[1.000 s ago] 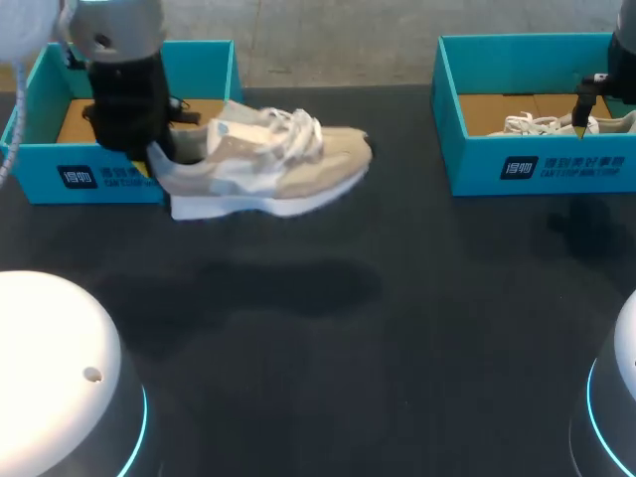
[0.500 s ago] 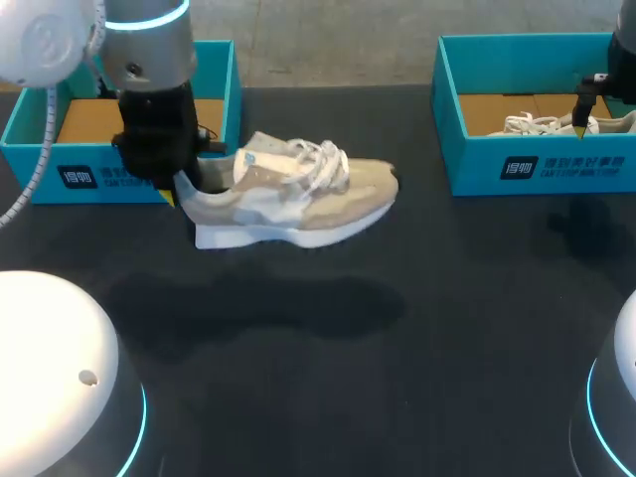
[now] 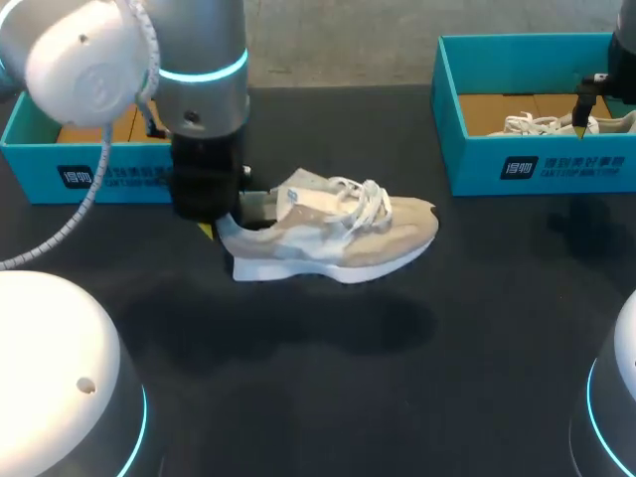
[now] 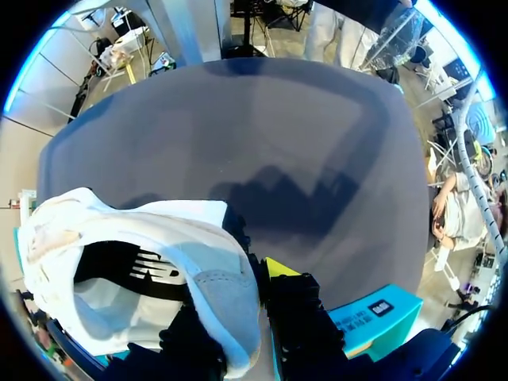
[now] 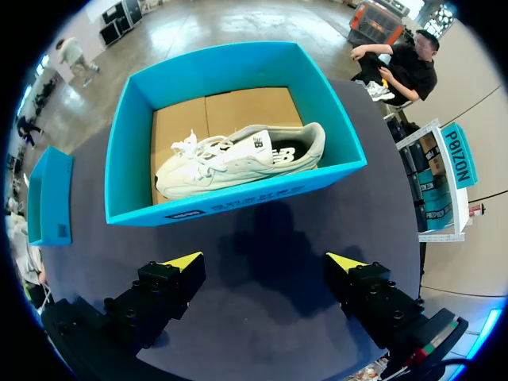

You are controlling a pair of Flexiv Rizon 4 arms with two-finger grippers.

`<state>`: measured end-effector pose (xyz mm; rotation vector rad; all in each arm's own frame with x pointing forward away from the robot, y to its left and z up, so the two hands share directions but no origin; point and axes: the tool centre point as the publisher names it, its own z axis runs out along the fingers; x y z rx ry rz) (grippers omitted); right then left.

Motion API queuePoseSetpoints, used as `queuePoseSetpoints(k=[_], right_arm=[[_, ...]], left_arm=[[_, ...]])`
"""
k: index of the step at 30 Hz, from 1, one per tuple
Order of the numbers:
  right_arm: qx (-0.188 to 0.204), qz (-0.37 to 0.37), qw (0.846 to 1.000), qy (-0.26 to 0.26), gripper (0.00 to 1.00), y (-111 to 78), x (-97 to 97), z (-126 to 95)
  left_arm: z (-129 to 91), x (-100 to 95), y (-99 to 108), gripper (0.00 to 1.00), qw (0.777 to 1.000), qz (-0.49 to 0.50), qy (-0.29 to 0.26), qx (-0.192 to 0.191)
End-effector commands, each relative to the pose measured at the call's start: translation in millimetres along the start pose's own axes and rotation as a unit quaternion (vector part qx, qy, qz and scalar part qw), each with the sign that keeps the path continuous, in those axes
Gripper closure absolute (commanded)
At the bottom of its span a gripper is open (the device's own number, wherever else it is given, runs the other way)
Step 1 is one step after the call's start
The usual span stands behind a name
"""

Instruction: Take the shoe out of the shoebox, open the shoe tongue, remove and reinsert the insole, then place the shoe into the shoebox

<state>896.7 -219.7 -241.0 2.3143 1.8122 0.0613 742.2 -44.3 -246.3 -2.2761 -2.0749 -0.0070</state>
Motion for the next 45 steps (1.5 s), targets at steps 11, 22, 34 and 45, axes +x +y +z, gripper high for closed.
queuePoseSetpoints(k=[11,22,34,45], right_arm=[[-0.001,0.0,1.0,0.0,0.0,0.0,-0.1,0.3],[-0.001,0.0,1.0,0.0,0.0,0.0,-0.1,0.3],[-0.001,0.0,1.0,0.0,0.0,0.0,-0.1,0.3],[-0.001,0.0,1.0,0.0,0.0,0.0,-0.1,0.3]], left_arm=[[77.4,-7.3,7.9,1.0,1.0,-0.019,0.012,-0.005],[133.0,-8.9,14.4,1.0,0.999,-0.015,0.03,-0.007],[155.1,-12.2,16.4,0.88,0.999,-0.032,0.039,-0.021],[124.7,-10.6,15.3,0.0,0.999,-0.036,0.011,-0.02]])
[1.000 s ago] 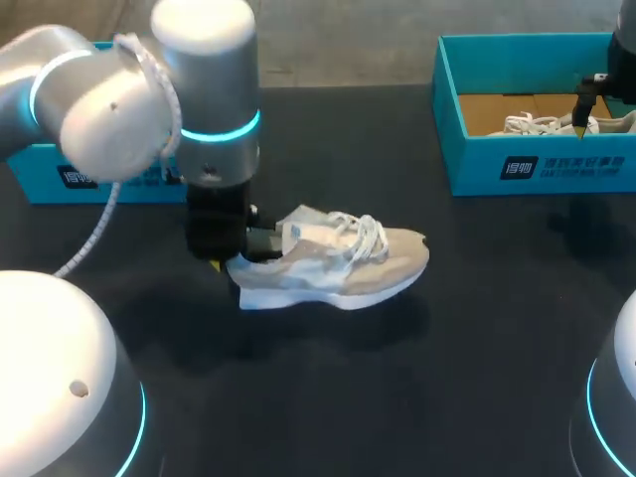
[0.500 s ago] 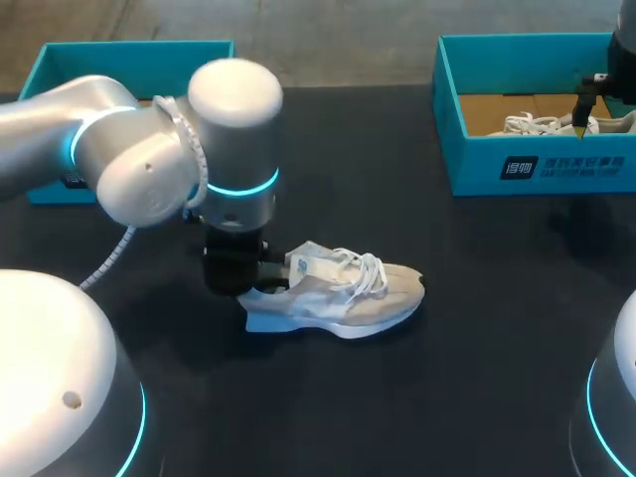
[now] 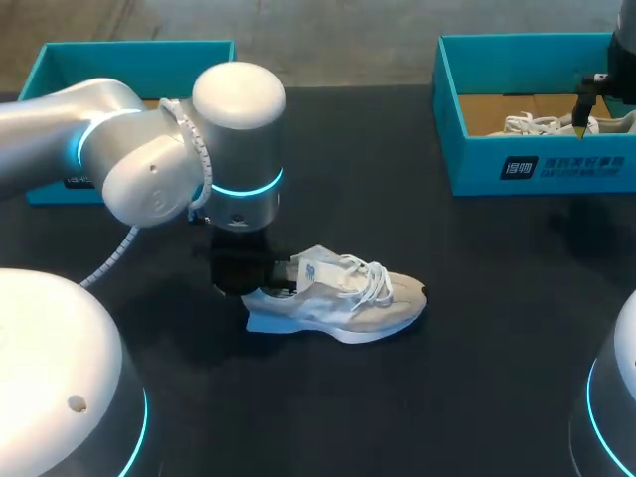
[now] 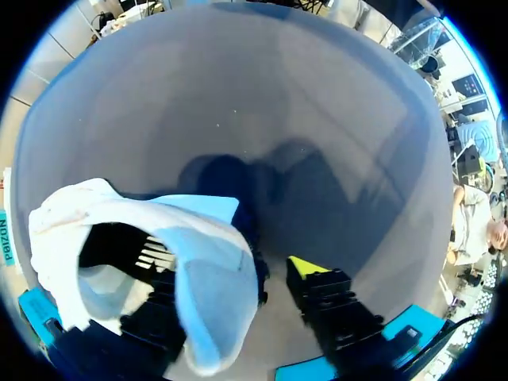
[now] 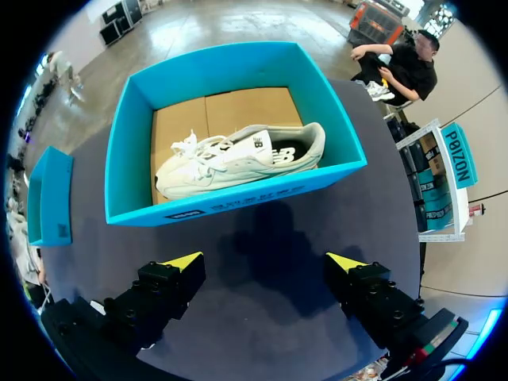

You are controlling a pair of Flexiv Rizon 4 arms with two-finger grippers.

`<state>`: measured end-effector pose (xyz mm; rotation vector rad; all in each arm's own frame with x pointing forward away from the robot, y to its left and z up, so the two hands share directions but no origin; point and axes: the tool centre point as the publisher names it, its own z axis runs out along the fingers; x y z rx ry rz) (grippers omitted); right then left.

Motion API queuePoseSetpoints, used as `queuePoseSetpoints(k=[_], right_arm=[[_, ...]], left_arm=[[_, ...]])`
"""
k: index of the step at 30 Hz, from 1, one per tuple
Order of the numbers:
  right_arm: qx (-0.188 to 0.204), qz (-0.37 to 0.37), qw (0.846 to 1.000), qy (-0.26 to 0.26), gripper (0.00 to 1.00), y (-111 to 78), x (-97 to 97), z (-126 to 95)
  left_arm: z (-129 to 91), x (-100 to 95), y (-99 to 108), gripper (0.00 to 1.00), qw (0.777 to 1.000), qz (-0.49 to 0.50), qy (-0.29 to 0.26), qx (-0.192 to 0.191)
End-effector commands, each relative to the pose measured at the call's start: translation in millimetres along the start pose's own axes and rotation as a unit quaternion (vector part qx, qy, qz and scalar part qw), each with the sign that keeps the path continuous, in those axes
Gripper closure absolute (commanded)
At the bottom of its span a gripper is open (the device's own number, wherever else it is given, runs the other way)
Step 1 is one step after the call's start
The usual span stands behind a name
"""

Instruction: Take the shoe out of the shoebox, open the shoe tongue, remove and reinsert the insole, then place the shoe into the shoebox

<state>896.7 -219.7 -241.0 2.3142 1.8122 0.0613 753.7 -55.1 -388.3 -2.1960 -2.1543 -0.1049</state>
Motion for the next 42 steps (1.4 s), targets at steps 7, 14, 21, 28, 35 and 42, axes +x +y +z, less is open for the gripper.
queuePoseSetpoints(k=[7,14,21,28,35,42], right_arm=[[-0.001,0.0,1.0,0.0,0.0,-0.1,-0.2,0.3],[-0.001,0.0,1.0,0.0,0.0,-0.1,-0.2,0.3],[-0.001,0.0,1.0,0.0,0.0,-0.1,-0.2,0.3],[-0.001,0.0,1.0,0.0,0.0,-0.1,-0.2,0.3],[-0.001,0.0,1.0,0.0,0.0,-0.1,-0.2,0.3],[-0.001,0.0,1.0,0.0,0.0,-0.1,-0.2,0.3]], left_arm=[[-55.3,7.2,-0.3,0.0,0.998,-0.04,-0.056,0.013],[-90.0,15.5,9.8,0.0,0.987,-0.113,-0.115,0.026],[-106.6,32.6,20.5,0.0,0.964,-0.183,-0.17,0.093],[-117.6,50.4,32.4,0.0,0.919,-0.259,-0.239,0.178],[-118.9,71.8,31.2,0.0,0.878,-0.322,-0.278,0.218],[-110.2,93.3,30.9,0.0,0.829,-0.401,-0.309,0.239]])
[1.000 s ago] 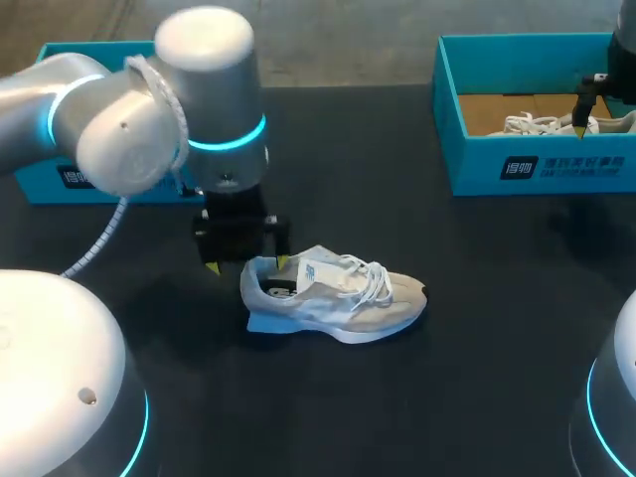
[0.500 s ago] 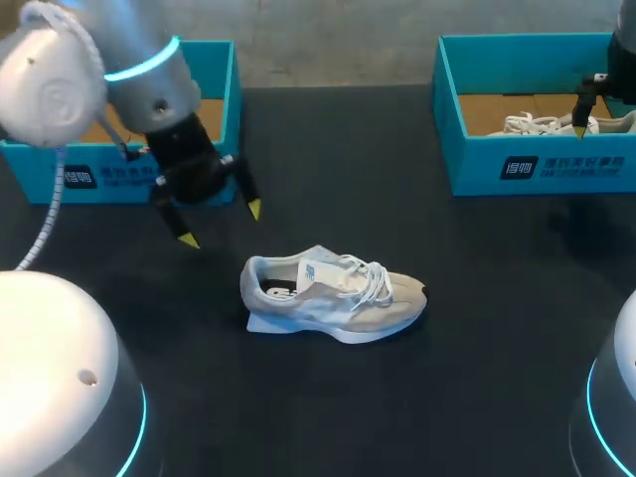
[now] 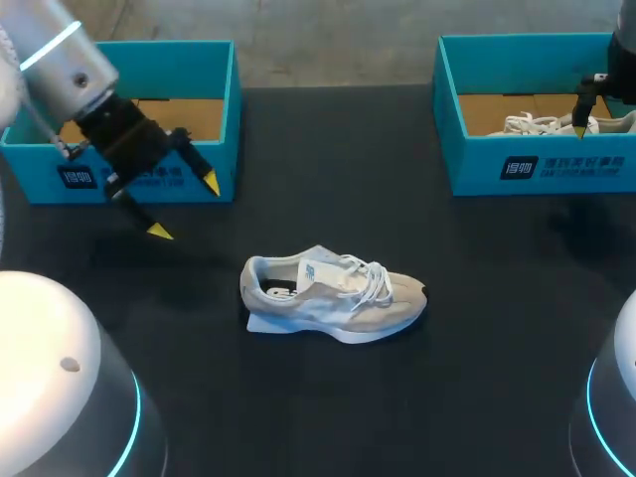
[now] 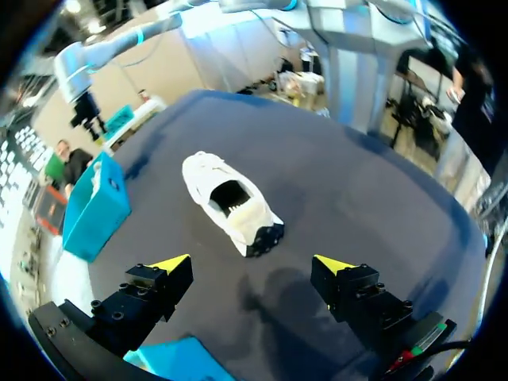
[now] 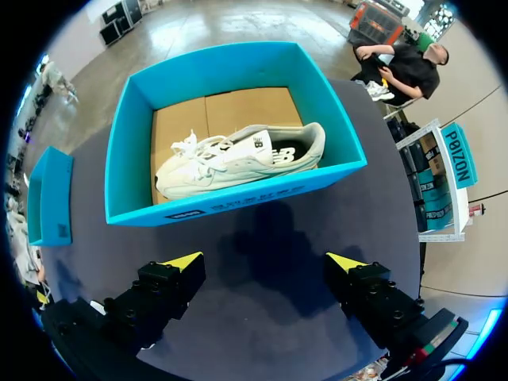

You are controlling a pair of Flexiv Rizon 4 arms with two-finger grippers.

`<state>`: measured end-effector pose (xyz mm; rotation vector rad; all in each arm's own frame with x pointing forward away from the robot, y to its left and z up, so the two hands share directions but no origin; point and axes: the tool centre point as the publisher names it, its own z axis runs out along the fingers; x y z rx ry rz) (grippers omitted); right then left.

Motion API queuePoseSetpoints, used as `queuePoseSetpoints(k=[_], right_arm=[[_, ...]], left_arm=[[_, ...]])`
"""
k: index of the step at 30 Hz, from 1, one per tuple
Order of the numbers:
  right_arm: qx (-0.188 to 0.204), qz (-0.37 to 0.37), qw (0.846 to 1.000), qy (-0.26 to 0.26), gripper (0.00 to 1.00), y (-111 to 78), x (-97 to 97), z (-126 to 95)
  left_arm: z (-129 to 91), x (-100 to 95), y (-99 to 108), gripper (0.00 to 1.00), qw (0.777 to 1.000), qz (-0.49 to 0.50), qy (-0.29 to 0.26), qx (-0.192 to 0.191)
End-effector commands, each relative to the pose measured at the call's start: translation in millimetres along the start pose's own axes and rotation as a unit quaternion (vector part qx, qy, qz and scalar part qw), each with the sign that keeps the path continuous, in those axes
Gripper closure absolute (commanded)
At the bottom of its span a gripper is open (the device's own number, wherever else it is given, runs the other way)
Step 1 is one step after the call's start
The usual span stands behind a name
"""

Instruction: Take the shoe out of the shoebox, open the shoe tongue, remove and reinsert the insole, then place the shoe into the shoebox

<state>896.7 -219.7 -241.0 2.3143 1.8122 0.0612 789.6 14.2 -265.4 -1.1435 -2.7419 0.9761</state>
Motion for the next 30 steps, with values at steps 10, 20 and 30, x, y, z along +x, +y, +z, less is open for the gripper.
queuePoseSetpoints(k=[10,20,30], right_arm=[[-0.001,0.0,1.0,0.0,0.0,0.0,-0.1,0.3],[-0.001,0.0,1.0,0.0,0.0,0.0,-0.1,0.3],[-0.001,0.0,1.0,0.0,0.0,0.0,-0.1,0.3]], left_arm=[[-1.6,40.6,33.3,0.0,0.983,-0.142,-0.1,0.066],[14.1,71.4,45.2,0.0,0.96,-0.199,-0.15,0.123],[29.0,100.7,46.1,0.0,0.948,-0.226,-0.167,0.151]])
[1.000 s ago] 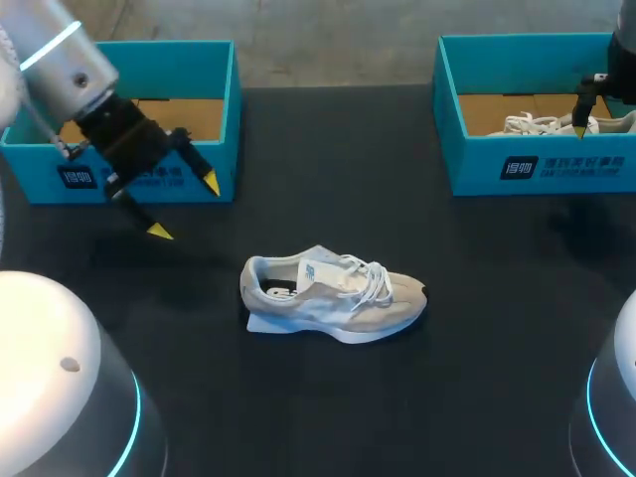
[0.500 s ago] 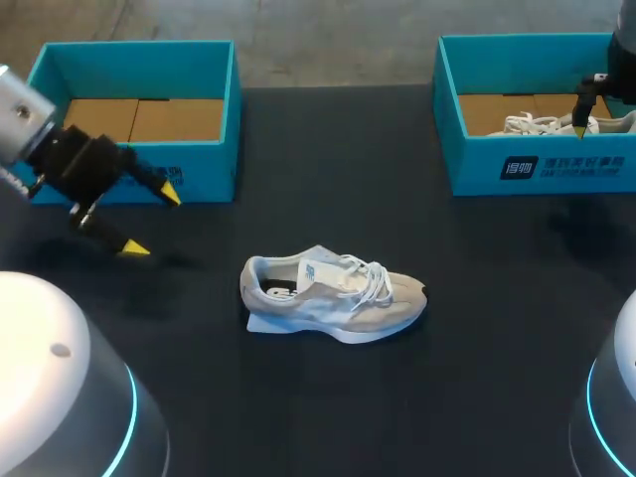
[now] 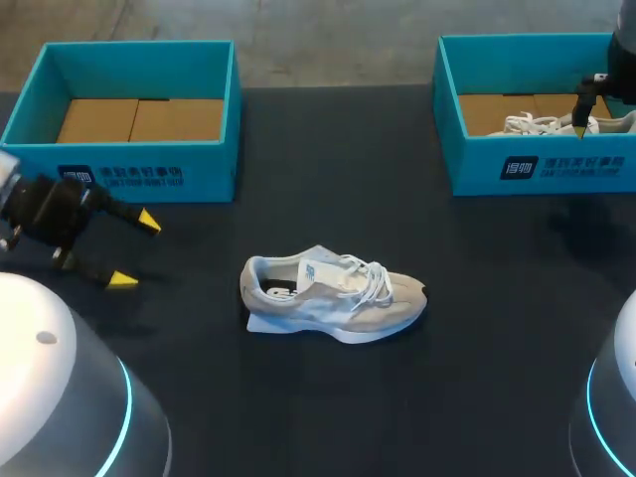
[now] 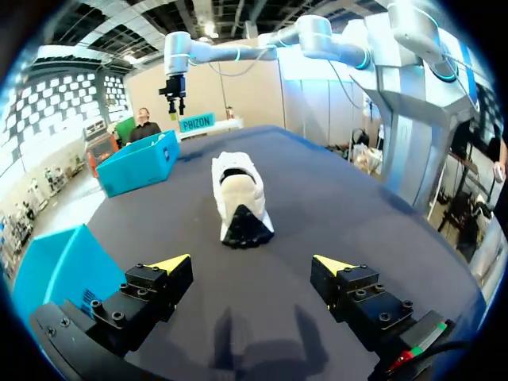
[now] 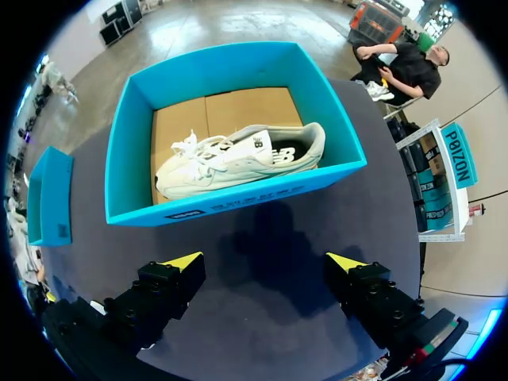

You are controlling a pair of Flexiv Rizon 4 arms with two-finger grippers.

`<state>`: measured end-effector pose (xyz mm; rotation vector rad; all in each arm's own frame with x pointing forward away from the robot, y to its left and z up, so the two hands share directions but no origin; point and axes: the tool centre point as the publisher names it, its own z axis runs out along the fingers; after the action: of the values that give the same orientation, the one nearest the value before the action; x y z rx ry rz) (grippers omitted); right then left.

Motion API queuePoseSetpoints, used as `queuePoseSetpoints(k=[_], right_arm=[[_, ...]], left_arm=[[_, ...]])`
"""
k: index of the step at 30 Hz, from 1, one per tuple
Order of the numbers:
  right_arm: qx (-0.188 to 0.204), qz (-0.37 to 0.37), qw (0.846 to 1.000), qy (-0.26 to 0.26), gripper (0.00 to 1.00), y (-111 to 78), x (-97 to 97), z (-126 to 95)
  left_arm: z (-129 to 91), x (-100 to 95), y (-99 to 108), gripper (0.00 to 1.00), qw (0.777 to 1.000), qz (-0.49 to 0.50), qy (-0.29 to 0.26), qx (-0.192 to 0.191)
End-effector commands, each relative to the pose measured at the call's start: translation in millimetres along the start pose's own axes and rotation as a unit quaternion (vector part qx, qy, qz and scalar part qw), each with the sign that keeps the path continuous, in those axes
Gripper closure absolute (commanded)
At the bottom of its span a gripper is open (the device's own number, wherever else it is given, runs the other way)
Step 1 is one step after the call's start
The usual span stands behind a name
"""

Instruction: Take the shoe out of the shoebox, open the shoe tongue, remove and reinsert the insole, then place the shoe into the shoebox

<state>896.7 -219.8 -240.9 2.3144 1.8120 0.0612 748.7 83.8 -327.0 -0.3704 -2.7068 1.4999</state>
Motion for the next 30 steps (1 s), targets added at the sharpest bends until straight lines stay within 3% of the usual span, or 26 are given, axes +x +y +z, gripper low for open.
queuePoseSetpoints(k=[1,5,30], right_arm=[[-0.001,0.0,1.0,0.0,0.0,-0.1,-0.1,0.3],[-0.001,0.0,1.0,0.0,0.0,-0.1,-0.1,0.3],[-0.001,0.0,1.0,0.0,0.0,-0.1,-0.1,0.3]], left_arm=[[2.4,14.2,10.7,0.0,0.999,-0.014,-0.031,0.002],[1.0,20.8,18.3,0.0,0.999,-0.025,-0.023,-0.01],[1.0,20.8,18.3,0.0,0.999,-0.025,-0.023,-0.01]])
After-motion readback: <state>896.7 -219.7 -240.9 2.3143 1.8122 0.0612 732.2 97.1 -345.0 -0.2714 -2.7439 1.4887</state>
